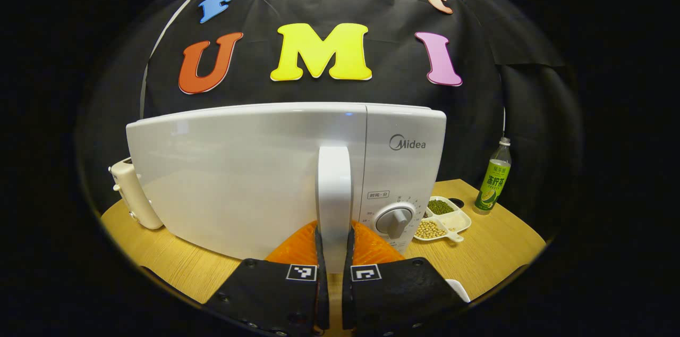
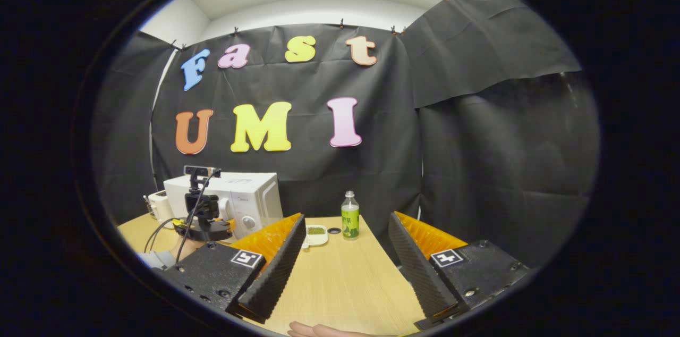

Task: Open the microwave oven with the left hand, put the food in, and close the microwave oven.

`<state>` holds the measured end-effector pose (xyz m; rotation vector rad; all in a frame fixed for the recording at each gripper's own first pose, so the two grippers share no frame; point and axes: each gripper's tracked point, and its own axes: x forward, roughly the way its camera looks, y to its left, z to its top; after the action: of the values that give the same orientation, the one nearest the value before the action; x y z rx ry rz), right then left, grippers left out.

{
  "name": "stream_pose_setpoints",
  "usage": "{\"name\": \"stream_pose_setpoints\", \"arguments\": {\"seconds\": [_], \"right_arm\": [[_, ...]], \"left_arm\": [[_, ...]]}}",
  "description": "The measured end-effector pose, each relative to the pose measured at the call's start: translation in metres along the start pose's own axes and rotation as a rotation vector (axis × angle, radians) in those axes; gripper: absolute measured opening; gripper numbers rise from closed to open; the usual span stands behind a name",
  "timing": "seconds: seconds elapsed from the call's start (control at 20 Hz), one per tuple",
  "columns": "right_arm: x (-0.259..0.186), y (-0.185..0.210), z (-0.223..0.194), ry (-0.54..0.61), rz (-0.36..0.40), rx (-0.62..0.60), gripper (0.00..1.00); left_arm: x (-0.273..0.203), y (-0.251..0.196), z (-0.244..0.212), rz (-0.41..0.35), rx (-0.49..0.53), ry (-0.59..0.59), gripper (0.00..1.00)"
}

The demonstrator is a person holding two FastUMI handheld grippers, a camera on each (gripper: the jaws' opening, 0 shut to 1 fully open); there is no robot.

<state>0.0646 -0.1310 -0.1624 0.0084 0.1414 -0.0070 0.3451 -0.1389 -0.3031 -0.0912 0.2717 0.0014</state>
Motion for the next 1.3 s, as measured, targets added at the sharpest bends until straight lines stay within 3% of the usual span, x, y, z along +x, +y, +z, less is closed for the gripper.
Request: {"name": "stream_pose_setpoints", "arguments": {"seconds": [0.05, 0.2, 0.25, 0.3, 0.35, 0.4, 0.5, 0.55, 0.6, 0.65, 0.7, 0.75, 0.8, 0.85, 1.05, 1.1, 1.15, 1.2, 1.25, 1.3], "right_arm": [[0.0, -0.001, 0.001, -0.001, -0.004, -0.004, 0.92], [0.003, 0.004, -0.001, 0.001, 0.002, 0.001, 0.92], [0.003, 0.005, -0.003, 0.007, 0.006, 0.004, 1.0], [0.005, 0.008, -0.006, 0.014, 0.012, 0.005, 0.92], [0.005, 0.01, -0.008, 0.015, 0.019, 0.002, 0.92], [0.006, 0.009, -0.008, 0.014, 0.019, -0.003, 1.0], [0.009, 0.006, -0.013, 0.024, 0.006, -0.004, 1.0], [0.009, 0.008, -0.016, 0.034, 0.009, 0.005, 1.0], [0.01, 0.011, -0.019, 0.044, 0.016, 0.018, 0.92], [0.008, 0.015, -0.022, 0.054, 0.027, 0.028, 1.0], [0.007, 0.016, -0.025, 0.06, 0.032, 0.033, 1.0], [0.005, 0.016, -0.025, 0.062, 0.029, 0.034, 0.92], [0.003, 0.015, -0.025, 0.06, 0.025, 0.033, 0.92], [0.001, 0.016, -0.025, 0.059, 0.021, 0.033, 1.0], [-0.015, 0.029, -0.026, 0.063, 0.032, 0.047, 1.0], [-0.02, 0.034, -0.025, 0.061, 0.038, 0.047, 0.92], [-0.025, 0.038, -0.024, 0.058, 0.042, 0.044, 0.92], [-0.029, 0.042, -0.023, 0.054, 0.047, 0.041, 1.0], [-0.035, 0.048, -0.022, 0.049, 0.055, 0.037, 0.92], [-0.041, 0.052, -0.022, 0.044, 0.061, 0.032, 0.92]], "left_arm": [[0.0, 0.001, 0.001, -0.002, 0.007, -0.005, 0.09], [0.002, -0.001, 0.001, 0.0, 0.014, -0.018, 0.08], [0.0, 0.0, -0.001, 0.006, 0.027, -0.015, 0.09], [-0.005, 0.001, 0.002, 0.004, 0.028, -0.035, 0.09], [-0.008, 0.0, -0.001, -0.002, 0.015, -0.02, 0.09], [-0.011, -0.001, 0.0, -0.009, -0.003, -0.032, 0.08], [-0.019, 0.0, -0.004, -0.027, 0.004, -0.017, 0.09], [-0.027, 0.002, -0.006, -0.032, 0.007, -0.017, 0.09], [-0.036, 0.003, -0.008, -0.041, 0.007, -0.02, 0.09], [-0.047, 0.004, -0.008, -0.057, 0.016, -0.036, 0.09], [-0.059, 0.007, -0.013, -0.074, 0.014, -0.04, 0.09], [-0.072, 0.01, -0.015, -0.093, 0.015, -0.053, 0.09], [-0.085, 0.014, -0.019, -0.112, 0.013, -0.061, 0.09], [-0.098, 0.019, -0.021, -0.129, 0.014, -0.078, 0.09], [-0.149, 0.046, -0.032, -0.158, 0.045, -0.115, 0.09], [-0.16, 0.055, -0.037, -0.164, 0.043, -0.116, 0.08], [-0.171, 0.063, -0.039, -0.17, 0.038, -0.124, 0.09], [-0.181, 0.071, -0.041, -0.175, 0.036, -0.13, 0.09], [-0.192, 0.08, -0.044, -0.177, 0.037, -0.135, 0.08], [-0.202, 0.089, -0.045, -0.177, 0.042, -0.143, 0.09]]}}
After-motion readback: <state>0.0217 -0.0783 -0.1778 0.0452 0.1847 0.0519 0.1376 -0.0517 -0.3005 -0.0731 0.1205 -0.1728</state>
